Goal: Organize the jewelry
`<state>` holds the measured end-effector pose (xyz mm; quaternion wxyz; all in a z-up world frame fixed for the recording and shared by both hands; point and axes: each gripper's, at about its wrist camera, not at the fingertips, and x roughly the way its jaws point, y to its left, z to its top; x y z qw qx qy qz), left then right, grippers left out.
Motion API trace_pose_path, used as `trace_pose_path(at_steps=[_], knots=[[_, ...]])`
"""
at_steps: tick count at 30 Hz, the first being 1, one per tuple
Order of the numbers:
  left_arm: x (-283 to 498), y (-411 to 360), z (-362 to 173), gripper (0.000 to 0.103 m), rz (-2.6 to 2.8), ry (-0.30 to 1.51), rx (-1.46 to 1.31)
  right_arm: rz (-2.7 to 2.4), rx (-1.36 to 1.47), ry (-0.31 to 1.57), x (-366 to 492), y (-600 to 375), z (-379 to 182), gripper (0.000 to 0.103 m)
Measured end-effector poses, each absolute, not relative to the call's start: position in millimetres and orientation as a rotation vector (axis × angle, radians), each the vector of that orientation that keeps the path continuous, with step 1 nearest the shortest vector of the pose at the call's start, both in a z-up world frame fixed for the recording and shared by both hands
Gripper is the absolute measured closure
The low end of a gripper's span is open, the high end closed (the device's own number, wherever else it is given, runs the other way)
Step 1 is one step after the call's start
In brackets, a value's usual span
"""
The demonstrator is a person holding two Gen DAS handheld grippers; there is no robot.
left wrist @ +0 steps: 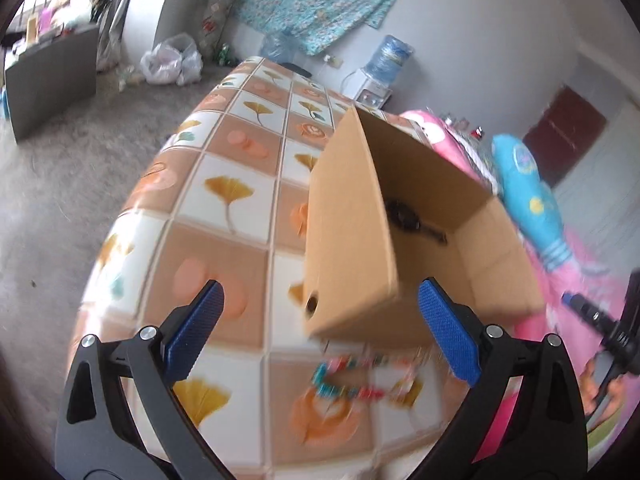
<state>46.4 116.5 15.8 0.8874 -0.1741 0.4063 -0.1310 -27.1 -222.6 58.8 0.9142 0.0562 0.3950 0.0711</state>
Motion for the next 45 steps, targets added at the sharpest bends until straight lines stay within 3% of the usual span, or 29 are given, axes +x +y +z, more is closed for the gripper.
trace_pose_path(at_steps=[5, 11, 21, 26, 29, 39, 45], knots=[[7, 106, -6, 0.009, -0.225, 0.901, -0.205, 0.162, -0.06, 0.925, -47, -167, 30, 0.007], [3, 84, -42, 0.009, -0.163, 1.012, -0.04, 0.082, -0.231, 0.939, -56, -117, 8, 0.007], [3, 77, -51, 0.008, -0.185, 1.006, 0.102, 0.161, -0.039, 0.977, -33, -97, -10, 0.007], [1, 76, -52, 0.008, -0.215, 0.976, 0.123, 0.217, 0.105, 1.098, -10, -95, -34, 0.05], [2, 78, -52, 0.008, -0.225, 0.976, 0.121, 0.234, 0.129, 1.132, -3, -92, -42, 0.063], [6, 78, -39, 0.008, -0.378, 0.888, 0.047, 0.198, 0.128, 1.182, 11, -87, -59, 0.078], [26, 71, -41, 0.038, -0.441, 0.908, 0.0, 0.191, 0.133, 1.197, 18, -90, -66, 0.079]])
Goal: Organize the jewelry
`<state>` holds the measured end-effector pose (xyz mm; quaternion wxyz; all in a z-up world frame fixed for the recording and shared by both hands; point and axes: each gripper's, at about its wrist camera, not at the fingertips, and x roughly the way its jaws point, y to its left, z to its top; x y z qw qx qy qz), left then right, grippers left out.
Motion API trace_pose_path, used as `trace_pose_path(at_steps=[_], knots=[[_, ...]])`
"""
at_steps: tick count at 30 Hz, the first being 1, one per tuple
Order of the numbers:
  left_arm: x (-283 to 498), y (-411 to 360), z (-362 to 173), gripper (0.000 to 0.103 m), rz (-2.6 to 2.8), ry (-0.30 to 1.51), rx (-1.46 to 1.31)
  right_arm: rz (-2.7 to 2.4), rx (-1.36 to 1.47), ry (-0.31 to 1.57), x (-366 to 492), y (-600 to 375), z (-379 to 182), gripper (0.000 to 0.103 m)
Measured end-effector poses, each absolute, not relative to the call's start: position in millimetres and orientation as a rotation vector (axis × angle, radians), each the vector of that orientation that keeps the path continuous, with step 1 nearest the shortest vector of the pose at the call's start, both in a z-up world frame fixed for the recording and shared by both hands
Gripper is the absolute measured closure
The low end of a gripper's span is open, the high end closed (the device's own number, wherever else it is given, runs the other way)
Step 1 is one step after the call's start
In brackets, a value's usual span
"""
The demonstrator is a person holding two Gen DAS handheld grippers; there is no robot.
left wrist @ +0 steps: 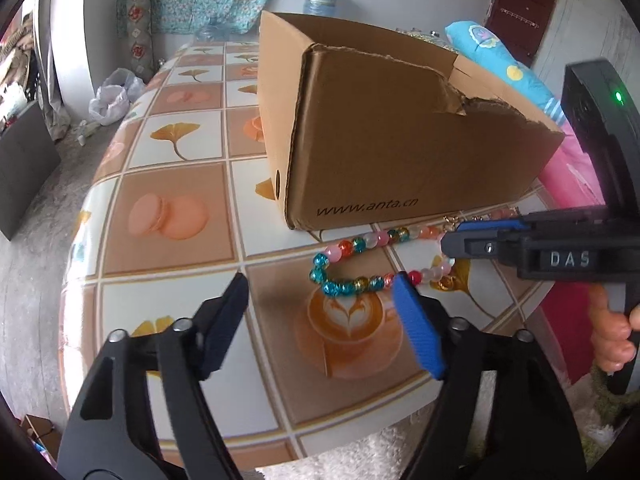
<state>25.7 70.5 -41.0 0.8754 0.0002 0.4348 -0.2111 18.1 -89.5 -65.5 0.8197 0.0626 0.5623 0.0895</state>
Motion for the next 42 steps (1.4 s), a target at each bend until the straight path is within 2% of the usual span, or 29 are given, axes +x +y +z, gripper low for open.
trace_pose_path(at_steps=[2, 5, 9, 13, 15, 16, 18, 30, 42], knots=[[34, 69, -43, 0.049, -0.449, 0.924, -0.012, 0.196, 0.13, 1.208, 19, -89, -71, 0.08], [37, 64, -42, 0.06, -0.439, 0.939, 0.007, 0.196, 0.109, 1.201, 23, -86, -72, 0.082], [41, 53, -43, 0.07, -0.41, 0.955, 0.081, 0.189, 0.064, 1.191, 23, -78, -72, 0.086], [38, 37, -43, 0.073, -0.38, 0.947, 0.199, 0.183, -0.025, 1.171, 22, -66, -73, 0.09], [37, 33, -42, 0.082, -0.382, 0.941, 0.22, 0.19, -0.02, 1.168, 23, -65, -73, 0.092], [37, 31, -41, 0.09, -0.388, 0.94, 0.223, 0.205, 0.013, 1.17, 25, -67, -74, 0.093], [37, 29, -40, 0.095, -0.383, 0.941, 0.229, 0.221, 0.071, 1.172, 29, -72, -74, 0.093], [13, 57, 7, 0.095, -0.479, 0.884, -0.002, 0.316, 0.113, 1.034, -4, -74, -18, 0.094], [3, 55, 100, 0.095, -0.564, 0.687, -0.038, 0.415, 0.058, 0.825, -17, -87, 71, 0.094]])
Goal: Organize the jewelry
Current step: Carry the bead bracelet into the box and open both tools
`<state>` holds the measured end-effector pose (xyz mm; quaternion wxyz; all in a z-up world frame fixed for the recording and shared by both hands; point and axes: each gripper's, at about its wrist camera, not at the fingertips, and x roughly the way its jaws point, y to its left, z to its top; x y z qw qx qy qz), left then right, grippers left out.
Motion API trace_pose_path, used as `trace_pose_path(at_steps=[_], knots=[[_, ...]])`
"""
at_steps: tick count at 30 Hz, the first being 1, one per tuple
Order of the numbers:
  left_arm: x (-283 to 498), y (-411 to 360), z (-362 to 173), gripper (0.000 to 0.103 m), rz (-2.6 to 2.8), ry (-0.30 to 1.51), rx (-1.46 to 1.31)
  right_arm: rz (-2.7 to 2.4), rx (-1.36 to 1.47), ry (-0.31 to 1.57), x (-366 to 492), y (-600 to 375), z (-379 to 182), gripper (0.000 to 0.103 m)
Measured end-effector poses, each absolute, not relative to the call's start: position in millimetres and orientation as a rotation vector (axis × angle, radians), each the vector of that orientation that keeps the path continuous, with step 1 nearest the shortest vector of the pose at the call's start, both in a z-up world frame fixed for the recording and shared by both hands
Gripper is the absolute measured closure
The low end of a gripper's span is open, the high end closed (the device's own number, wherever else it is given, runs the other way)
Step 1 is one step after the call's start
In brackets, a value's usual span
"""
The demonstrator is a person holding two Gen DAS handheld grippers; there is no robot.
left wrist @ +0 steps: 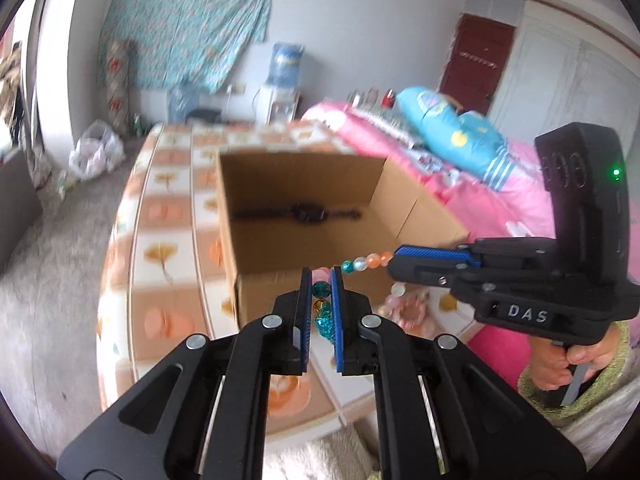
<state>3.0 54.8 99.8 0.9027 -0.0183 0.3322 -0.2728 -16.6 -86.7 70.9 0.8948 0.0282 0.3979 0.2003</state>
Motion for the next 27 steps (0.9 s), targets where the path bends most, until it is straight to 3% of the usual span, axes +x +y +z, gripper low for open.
trace_pose_path(at_steps=[6, 11, 27], knots=[[30, 40, 136, 0.095, -0.57, 0.61, 0.01, 0.452, 0.079, 0.82, 30, -101, 93, 0.094], [72, 28, 140, 0.095, -0.556, 0.632, 0.041, 0.49, 0.129, 0.928, 87, -115, 81, 0.094], [182, -7, 48, 0.095, -0.468, 0.975, 0.198, 0.519, 0.123, 1.397, 214, -100, -36, 0.093]])
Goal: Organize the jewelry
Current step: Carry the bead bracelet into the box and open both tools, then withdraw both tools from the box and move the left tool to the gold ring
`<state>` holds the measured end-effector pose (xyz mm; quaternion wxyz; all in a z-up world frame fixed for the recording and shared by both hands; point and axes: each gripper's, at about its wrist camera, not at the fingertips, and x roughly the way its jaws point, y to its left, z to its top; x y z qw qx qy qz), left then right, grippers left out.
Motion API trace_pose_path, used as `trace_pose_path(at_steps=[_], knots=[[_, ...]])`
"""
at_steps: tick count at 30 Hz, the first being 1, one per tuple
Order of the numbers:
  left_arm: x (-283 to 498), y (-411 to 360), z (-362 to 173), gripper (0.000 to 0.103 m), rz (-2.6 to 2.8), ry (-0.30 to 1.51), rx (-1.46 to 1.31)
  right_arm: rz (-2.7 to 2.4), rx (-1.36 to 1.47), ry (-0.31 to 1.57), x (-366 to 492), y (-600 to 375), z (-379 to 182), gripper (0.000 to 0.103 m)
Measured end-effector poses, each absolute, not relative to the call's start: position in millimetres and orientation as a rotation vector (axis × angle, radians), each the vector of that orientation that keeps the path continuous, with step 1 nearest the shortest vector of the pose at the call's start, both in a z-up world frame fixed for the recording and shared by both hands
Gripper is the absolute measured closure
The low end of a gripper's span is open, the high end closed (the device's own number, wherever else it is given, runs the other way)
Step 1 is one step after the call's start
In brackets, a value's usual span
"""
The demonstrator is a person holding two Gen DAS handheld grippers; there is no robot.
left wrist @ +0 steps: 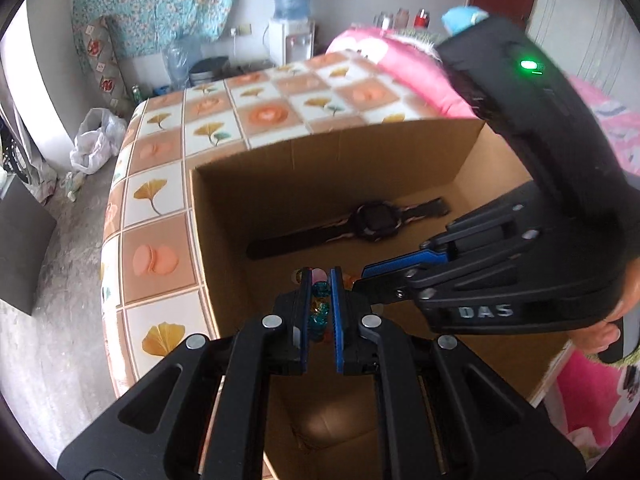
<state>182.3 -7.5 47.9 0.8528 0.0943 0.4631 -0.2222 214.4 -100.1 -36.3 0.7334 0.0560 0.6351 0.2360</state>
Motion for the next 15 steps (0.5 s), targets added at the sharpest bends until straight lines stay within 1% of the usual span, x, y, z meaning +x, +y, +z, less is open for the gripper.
trace_pose_path(at_steps=[5, 9, 12, 15], knots=[[189, -9, 44, 0.094, -0.453, 0.989, 0.215, 0.492, 0.142, 1.435, 228, -102, -51, 0.093], [192, -3, 48, 0.093, -0.454, 0.973, 0.165, 0.49, 0.182, 1.429, 231, -108, -51, 0.093], [188, 3, 57, 0.09, -0.461, 0.941, 0.127, 0.493, 0.2, 1.383, 225, -114, -40, 0.092], [177, 12, 74, 0.085, -0.461, 0.885, 0.081, 0.49, 0.197, 1.302, 214, -123, -16, 0.092]])
